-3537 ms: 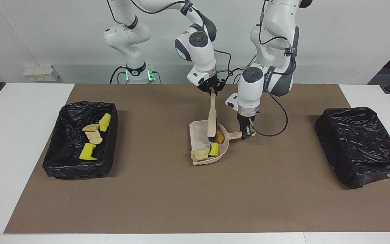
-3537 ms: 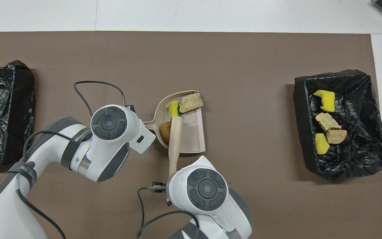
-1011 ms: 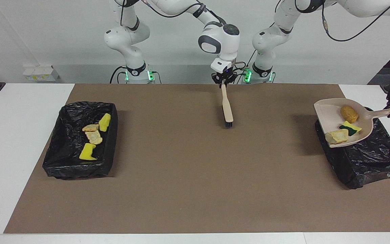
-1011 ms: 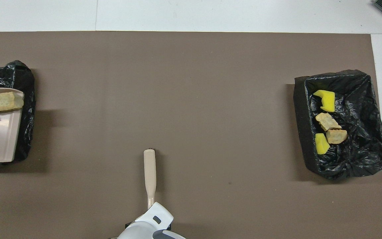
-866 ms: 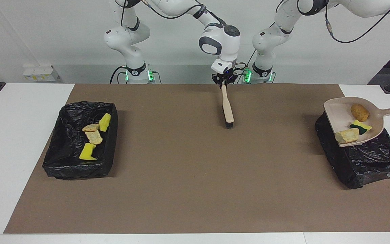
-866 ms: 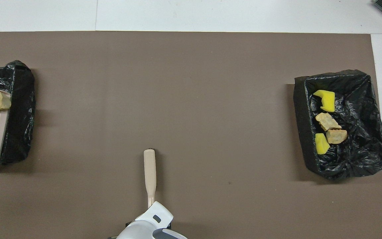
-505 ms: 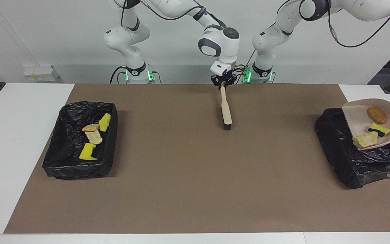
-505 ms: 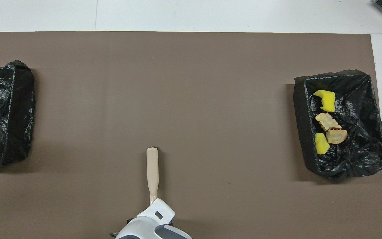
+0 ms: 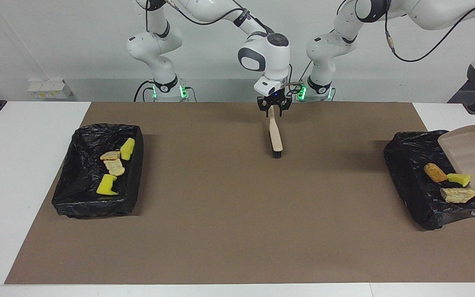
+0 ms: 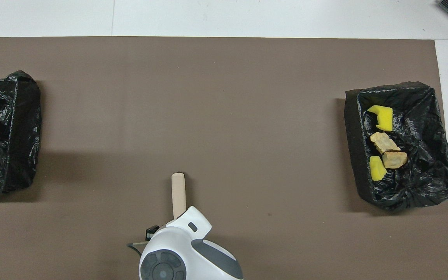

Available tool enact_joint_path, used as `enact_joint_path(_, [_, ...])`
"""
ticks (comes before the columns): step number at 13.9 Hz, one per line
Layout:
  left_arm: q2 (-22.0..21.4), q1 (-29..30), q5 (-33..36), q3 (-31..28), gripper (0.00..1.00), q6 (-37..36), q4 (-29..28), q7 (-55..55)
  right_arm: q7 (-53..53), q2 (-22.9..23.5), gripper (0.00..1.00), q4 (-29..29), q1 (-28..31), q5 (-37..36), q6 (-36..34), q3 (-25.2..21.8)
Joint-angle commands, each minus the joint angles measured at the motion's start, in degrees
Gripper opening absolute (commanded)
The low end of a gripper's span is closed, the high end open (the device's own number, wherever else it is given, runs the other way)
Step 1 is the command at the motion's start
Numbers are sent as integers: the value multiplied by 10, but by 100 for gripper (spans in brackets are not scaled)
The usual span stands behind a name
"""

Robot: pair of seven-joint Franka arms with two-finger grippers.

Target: Sweep and dump trash in bin

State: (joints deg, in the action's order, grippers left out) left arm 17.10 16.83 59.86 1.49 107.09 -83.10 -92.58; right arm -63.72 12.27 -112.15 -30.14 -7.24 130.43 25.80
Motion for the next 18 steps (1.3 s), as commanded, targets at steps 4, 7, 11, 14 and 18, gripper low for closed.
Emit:
enact_joint_path(4, [-94,-10,65,0,0,8,-46,14,78,-117,100,18,1,-2,-34,-135])
enact_joint_path(7, [-96,-26,-83,0,0,-20,-35,22,175,-130,100,74,3,-1,-100,-213])
enact_joint_path(11, [-99,-29,-274,3,0,-45,-43,22,358,-127,100,133,35,1,-142,-302])
enact_joint_path(14, [-100,-58,-363,3,0,-52,-82,98,458,-118,100,166,102,44,-180,-313])
enact_joint_path(18, [-93,-119,-441,4,0,-26,-137,303,532,-77,100,269,149,43,-302,-309])
